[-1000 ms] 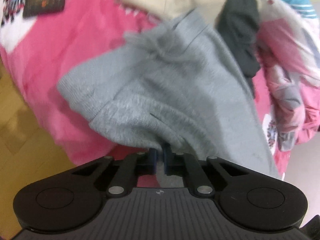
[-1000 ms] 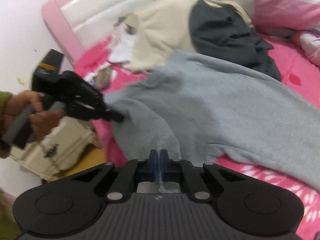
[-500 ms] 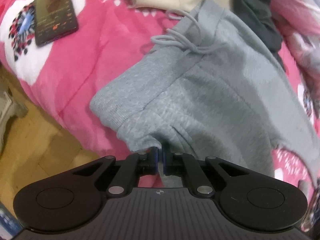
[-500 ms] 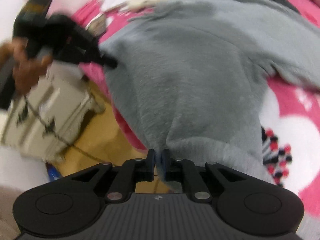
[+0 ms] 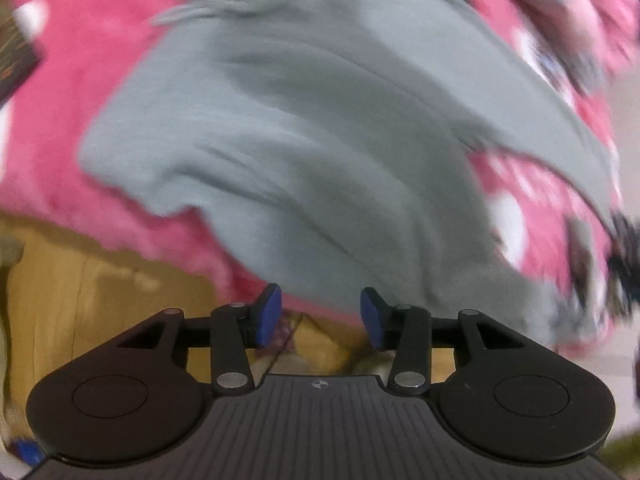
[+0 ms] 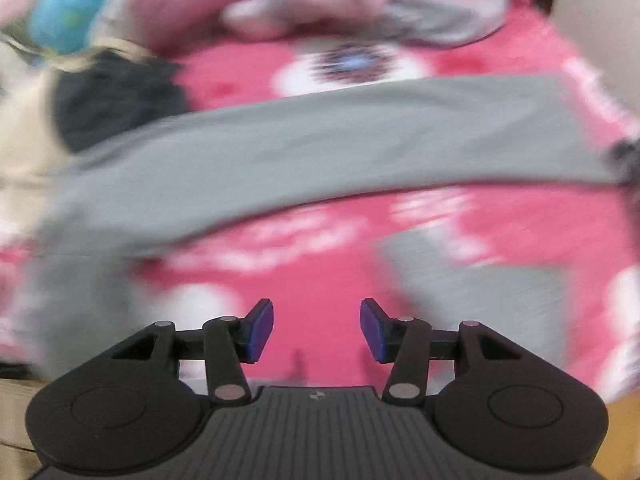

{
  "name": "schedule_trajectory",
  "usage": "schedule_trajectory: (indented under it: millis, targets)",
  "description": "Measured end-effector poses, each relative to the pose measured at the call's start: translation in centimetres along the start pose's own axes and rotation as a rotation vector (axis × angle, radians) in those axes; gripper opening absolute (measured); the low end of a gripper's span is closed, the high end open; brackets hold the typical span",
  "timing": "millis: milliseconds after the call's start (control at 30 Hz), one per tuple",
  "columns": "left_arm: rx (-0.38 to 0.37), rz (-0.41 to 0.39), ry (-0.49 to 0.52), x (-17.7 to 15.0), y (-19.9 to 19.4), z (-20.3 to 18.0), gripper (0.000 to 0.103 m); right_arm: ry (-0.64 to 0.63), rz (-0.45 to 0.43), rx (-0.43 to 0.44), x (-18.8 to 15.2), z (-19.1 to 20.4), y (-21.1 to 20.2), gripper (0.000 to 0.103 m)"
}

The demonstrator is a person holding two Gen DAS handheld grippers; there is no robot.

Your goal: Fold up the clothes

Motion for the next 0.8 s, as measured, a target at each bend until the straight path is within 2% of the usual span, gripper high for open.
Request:
schedule_trajectory:
  millis: [67,133,200,267,300,400,433,500,700,800]
  targets:
    - [-0.044,0.017,0.11,-0.1,-0.1,-2.6,0.044,-0.095,-0.001,-0.087,0.6,-1.7,1.3,0.056]
    - [-0.072,-0.002,0.224,0.5,-0.1,-5.5,0.045,-0.188,0.007,-0.115,0.5,-2.0,3.2,0.066]
    - [-0.101,-0.035,0.315,1.3,0.4,-8.4,0.048,-0.28,0.016,-0.144,0.4,-2.3,5.1,0.068]
    - [-0.13,-0.059,0.389,2.4,1.8,-11.5,0.05,-0.314,0.043,-0.152,0.0,-2.9,6.8,0.067]
    - [-0.148,-0.063,0.431,3.1,2.6,-13.2,0.05,-0.306,0.052,-0.147,-0.2,-3.4,7.2,0.06]
    - [-0.221,-0.036,0.565,3.7,5.7,-18.9,0.052,-0.229,0.044,-0.111,-0.6,-5.2,6.5,0.021]
    - [-0.246,-0.021,0.61,3.8,6.8,-20.8,0.055,-0.203,0.042,-0.099,-0.7,-5.7,6.3,0.014]
    - [-0.265,0.012,0.689,3.3,8.9,-23.7,0.059,-0.143,0.021,-0.097,-0.8,-7.0,4.8,0.011]
    - [-0.175,0.081,1.015,-0.2,14.5,-30.6,0.06,0.145,-0.076,-0.113,-1.9,-11.9,-0.9,0.009]
    - [-0.154,0.108,1.119,-1.9,15.9,-31.9,0.053,0.299,-0.128,-0.115,-2.3,-14.3,-3.2,0.008]
Point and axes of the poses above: each gripper's, at about its wrist camera, not at the fingertips, and y roughly the way its jaws point, z to its left, x to its top, the point moved 4 cm from there along y, roughly the way its jaws point, and after that the axes turned 3 degrees about x, right-handed, at the moved point
